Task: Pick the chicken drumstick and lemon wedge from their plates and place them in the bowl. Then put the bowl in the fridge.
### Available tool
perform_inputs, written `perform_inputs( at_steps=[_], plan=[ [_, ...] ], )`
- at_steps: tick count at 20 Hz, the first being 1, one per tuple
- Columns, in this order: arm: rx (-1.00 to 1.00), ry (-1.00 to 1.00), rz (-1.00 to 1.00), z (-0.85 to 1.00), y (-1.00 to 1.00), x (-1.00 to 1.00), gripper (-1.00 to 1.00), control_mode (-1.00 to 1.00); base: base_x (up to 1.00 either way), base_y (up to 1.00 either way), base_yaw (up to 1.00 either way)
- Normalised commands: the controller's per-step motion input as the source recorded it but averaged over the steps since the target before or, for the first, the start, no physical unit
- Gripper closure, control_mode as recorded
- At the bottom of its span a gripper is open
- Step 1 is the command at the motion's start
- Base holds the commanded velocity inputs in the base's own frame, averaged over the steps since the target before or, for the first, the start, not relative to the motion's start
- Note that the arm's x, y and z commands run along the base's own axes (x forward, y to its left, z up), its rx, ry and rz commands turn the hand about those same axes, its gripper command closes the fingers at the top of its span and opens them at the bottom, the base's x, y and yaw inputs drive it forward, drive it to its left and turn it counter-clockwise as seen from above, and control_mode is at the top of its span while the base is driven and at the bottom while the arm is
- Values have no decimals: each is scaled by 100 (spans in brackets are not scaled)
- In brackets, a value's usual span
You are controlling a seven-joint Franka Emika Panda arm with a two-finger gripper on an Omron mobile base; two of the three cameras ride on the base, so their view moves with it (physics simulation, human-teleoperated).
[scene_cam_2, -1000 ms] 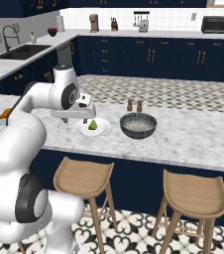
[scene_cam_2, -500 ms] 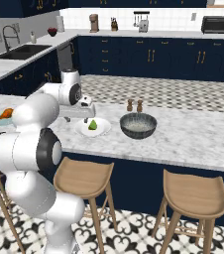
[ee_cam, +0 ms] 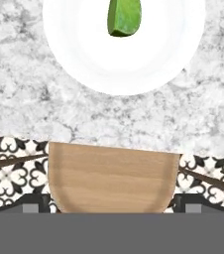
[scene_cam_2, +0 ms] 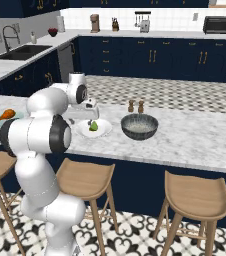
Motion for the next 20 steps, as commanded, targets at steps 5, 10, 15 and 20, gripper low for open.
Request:
perform_inputs(
  at_steps=[5, 10, 15, 20],
  plan=[
    [0, -13, 0, -44, 0, 21, -100, -100, 0, 0, 0],
    [-1, -19, 0, -44, 1, 25, -100, -100, 0, 0, 0],
    [0, -3, 0, -34, 1, 37, -100, -100, 0, 0, 0],
    [0, 0, 0, -13, 0, 45, -100, -100, 0, 0, 0]
  ],
)
